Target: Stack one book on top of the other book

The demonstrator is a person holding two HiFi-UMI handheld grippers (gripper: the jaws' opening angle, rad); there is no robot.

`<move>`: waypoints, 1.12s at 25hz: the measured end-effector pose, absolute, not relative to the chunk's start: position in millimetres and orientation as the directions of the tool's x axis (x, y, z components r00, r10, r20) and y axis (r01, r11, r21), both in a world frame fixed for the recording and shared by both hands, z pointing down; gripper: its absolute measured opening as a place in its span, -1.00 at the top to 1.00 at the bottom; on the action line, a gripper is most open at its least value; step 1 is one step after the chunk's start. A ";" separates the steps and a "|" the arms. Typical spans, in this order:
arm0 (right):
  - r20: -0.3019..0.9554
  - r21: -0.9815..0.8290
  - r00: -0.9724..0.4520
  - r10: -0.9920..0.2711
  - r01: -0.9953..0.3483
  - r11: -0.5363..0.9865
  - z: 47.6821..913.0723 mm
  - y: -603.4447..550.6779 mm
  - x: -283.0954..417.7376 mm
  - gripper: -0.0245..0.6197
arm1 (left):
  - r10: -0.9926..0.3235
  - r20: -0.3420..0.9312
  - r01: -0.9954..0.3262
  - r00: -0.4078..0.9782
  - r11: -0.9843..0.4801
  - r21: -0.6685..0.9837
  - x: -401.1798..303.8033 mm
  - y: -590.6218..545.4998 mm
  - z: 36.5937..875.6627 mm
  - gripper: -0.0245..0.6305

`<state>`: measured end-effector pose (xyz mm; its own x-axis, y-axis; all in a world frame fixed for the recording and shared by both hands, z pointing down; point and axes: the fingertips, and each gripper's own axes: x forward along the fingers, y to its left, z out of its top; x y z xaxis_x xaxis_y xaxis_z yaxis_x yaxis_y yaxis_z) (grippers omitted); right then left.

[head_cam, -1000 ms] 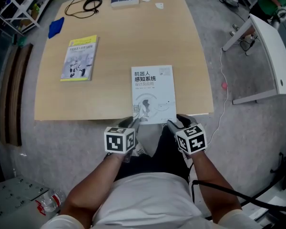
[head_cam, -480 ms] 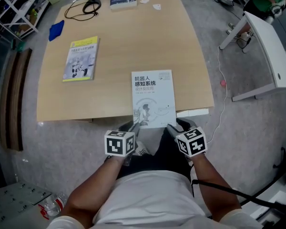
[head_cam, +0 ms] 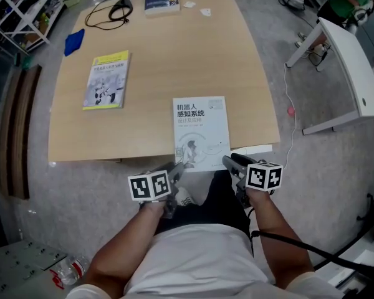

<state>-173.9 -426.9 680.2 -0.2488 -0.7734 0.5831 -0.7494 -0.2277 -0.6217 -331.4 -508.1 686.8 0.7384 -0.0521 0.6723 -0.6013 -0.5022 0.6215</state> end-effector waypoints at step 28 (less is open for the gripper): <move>0.548 -0.478 -0.191 -0.815 -0.870 -0.118 613.0 -451.8 -208.0 0.65 | -0.051 0.604 -0.489 0.795 -0.644 0.588 -326.3 -506.4 655.6 0.62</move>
<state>-208.0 -451.8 613.0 -0.1910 -0.8146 0.5477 -0.8702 -0.1176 -0.4784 -326.3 -506.4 655.6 0.7950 -0.0507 0.6045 -0.4886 -0.6442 0.5885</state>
